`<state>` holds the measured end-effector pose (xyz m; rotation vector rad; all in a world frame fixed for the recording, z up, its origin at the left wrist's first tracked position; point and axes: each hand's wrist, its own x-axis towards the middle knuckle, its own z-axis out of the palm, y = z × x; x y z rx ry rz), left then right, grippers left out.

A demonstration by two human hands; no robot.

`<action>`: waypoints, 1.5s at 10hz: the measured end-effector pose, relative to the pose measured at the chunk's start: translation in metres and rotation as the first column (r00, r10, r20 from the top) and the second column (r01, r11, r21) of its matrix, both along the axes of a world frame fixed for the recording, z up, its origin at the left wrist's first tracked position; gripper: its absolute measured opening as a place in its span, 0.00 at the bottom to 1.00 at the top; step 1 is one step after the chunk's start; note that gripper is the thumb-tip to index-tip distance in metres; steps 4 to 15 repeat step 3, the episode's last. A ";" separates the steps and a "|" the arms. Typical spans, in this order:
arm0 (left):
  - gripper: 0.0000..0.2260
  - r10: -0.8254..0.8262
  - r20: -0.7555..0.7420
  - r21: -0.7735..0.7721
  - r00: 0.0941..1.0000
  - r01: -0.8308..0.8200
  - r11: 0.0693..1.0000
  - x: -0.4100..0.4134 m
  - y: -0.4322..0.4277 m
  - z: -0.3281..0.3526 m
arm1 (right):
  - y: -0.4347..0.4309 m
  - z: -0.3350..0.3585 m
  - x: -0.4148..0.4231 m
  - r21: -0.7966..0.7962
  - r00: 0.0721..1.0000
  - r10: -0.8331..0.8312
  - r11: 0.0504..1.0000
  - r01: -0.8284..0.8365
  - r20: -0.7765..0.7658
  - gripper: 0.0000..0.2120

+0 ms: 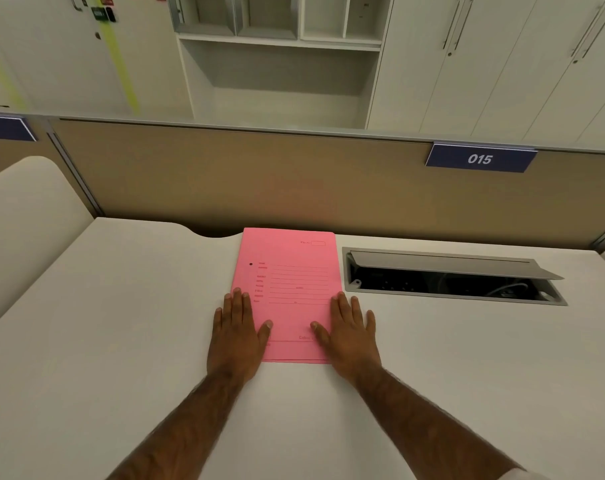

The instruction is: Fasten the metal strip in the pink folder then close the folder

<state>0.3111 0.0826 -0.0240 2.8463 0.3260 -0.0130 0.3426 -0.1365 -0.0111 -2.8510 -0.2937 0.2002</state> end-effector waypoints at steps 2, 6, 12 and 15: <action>0.37 -0.018 -0.028 0.030 0.999 0.019 0.999 -0.001 -0.001 0.003 | -0.006 -0.007 -0.003 -0.049 0.999 0.046 0.998 -0.046 -0.001 0.45; 0.38 -0.028 -0.050 0.041 0.998 0.030 0.999 -0.005 -0.003 0.003 | -0.007 -0.008 -0.006 -0.018 0.999 0.046 0.999 -0.046 -0.019 0.45; 0.38 -0.028 -0.050 0.041 0.998 0.030 0.999 -0.005 -0.003 0.003 | -0.007 -0.008 -0.006 -0.018 0.999 0.046 0.999 -0.046 -0.019 0.45; 0.38 -0.028 -0.050 0.041 0.998 0.030 0.999 -0.005 -0.003 0.003 | -0.007 -0.008 -0.006 -0.018 0.999 0.046 0.999 -0.046 -0.019 0.45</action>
